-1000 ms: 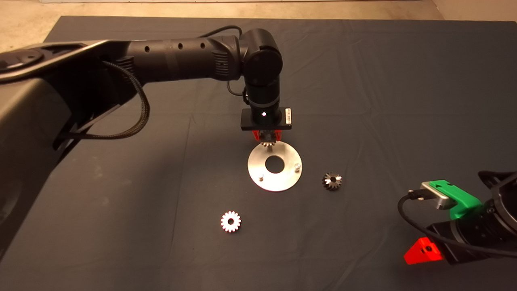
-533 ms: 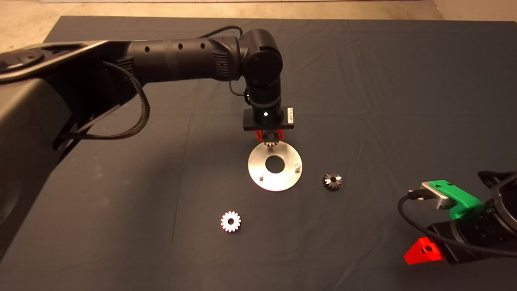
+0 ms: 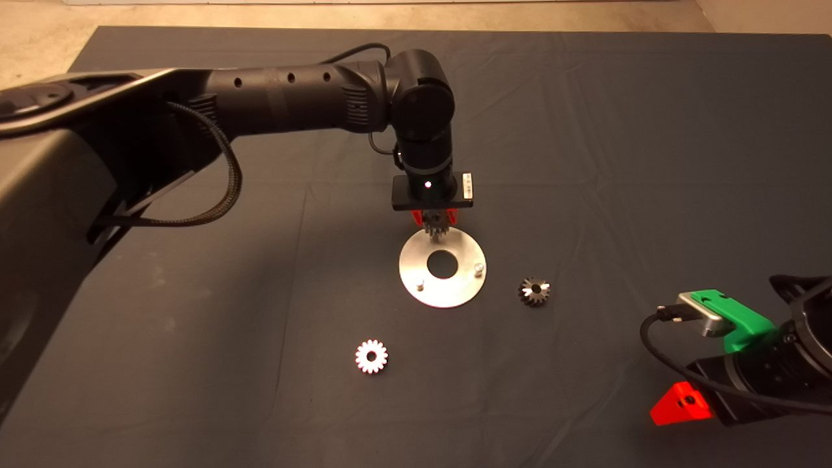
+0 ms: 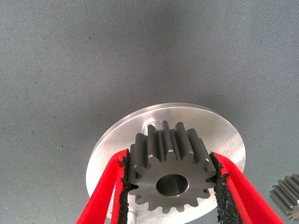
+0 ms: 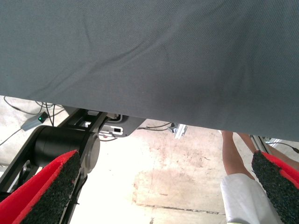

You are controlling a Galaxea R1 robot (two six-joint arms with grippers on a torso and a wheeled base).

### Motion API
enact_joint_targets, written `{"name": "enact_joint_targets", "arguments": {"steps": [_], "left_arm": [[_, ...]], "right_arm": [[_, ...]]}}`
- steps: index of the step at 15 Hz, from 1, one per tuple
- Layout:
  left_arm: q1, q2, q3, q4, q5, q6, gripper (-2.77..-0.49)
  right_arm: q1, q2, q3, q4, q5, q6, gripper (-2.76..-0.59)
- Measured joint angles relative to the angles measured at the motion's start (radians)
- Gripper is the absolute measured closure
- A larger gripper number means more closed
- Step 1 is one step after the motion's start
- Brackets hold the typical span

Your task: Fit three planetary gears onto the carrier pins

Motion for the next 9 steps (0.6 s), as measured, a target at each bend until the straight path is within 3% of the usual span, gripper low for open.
{"name": "enact_joint_targets", "arguments": {"steps": [3,6,9], "left_arm": [[0.0,0.0,-0.001,0.0,0.005,0.0,-0.99],[0.009,0.005,-0.002,0.005,0.034,-0.001,-0.99],[0.014,0.005,-0.001,0.011,0.034,-0.004,-0.99]], "right_arm": [[0.0,0.0,0.0,0.0,0.0,0.0,-2.73],[0.0,0.0,0.0,0.0,0.0,0.0,-2.73],[0.0,0.0,0.0,0.0,0.0,0.0,-2.73]]}}
